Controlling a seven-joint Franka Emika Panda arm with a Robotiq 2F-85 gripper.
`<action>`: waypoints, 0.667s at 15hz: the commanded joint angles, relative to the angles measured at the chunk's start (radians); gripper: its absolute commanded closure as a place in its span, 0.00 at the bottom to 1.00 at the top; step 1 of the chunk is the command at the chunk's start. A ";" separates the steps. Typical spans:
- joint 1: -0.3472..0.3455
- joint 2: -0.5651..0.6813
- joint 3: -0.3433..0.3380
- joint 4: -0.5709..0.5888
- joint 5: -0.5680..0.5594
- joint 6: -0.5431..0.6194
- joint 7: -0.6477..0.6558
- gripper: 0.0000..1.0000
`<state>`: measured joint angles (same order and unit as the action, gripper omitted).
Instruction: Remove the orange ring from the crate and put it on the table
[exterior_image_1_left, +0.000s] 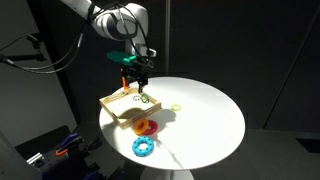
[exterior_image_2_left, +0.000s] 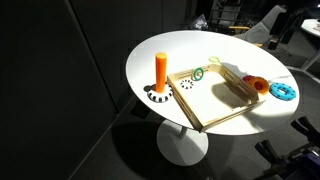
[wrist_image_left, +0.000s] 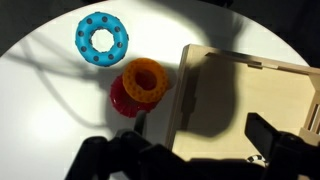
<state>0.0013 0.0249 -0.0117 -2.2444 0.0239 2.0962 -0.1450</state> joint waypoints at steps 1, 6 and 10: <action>-0.002 -0.051 0.003 0.069 -0.042 -0.116 0.019 0.00; 0.001 -0.099 0.006 0.108 -0.050 -0.139 0.032 0.00; -0.001 -0.086 0.002 0.088 -0.030 -0.113 0.005 0.00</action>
